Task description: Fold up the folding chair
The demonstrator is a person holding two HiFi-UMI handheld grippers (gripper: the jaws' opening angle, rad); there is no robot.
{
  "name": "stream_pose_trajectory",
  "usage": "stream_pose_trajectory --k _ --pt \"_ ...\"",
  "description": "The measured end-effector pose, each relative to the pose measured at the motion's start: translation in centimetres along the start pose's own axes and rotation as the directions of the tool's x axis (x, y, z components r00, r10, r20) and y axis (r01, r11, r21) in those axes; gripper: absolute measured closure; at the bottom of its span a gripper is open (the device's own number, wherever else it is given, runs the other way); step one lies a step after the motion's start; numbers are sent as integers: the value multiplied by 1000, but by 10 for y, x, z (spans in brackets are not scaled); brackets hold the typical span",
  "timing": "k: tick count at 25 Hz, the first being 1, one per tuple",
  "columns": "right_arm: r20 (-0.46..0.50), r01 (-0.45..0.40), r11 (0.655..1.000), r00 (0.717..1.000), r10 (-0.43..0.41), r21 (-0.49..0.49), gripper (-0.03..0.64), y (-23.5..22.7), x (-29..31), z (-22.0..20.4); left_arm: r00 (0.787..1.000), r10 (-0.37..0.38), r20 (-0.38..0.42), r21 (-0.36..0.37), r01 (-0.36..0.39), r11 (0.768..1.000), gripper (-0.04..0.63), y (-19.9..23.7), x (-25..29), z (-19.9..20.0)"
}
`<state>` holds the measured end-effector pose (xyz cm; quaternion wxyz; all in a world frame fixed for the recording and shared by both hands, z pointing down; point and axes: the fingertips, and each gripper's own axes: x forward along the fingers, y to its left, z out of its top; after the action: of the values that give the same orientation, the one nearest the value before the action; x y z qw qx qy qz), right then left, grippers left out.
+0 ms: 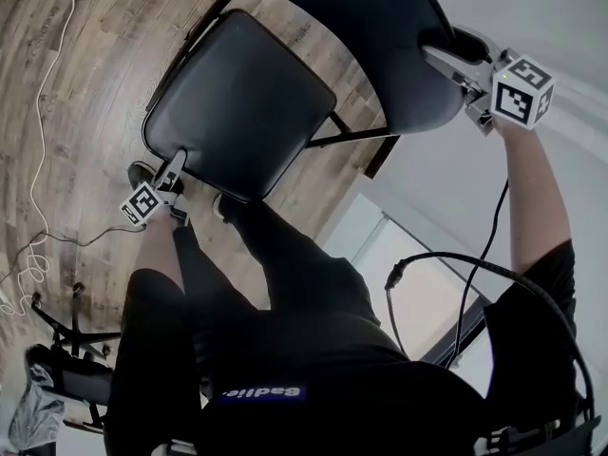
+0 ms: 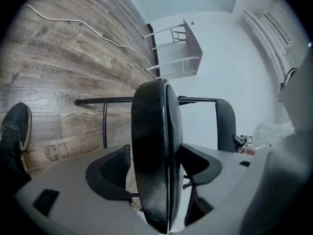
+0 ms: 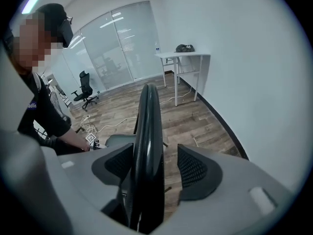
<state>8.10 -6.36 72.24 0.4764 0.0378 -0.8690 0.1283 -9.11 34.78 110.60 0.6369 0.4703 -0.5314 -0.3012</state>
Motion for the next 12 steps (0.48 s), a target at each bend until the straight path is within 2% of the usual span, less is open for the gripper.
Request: stream_pose_trajectory --k 7,10,12 --pt "-100 -36 999 994 34 -20 374 16 12 -18 993 -107 -48 -2 107 994 291 -10 22 5" --pt "-124 -46 998 992 40 -46 419 18 14 -20 994 -88 -57 -21 87 996 291 -5 21 3" --pt "-135 -65 995 989 54 -77 450 22 14 -20 994 -102 -49 -43 100 994 291 -11 22 2"
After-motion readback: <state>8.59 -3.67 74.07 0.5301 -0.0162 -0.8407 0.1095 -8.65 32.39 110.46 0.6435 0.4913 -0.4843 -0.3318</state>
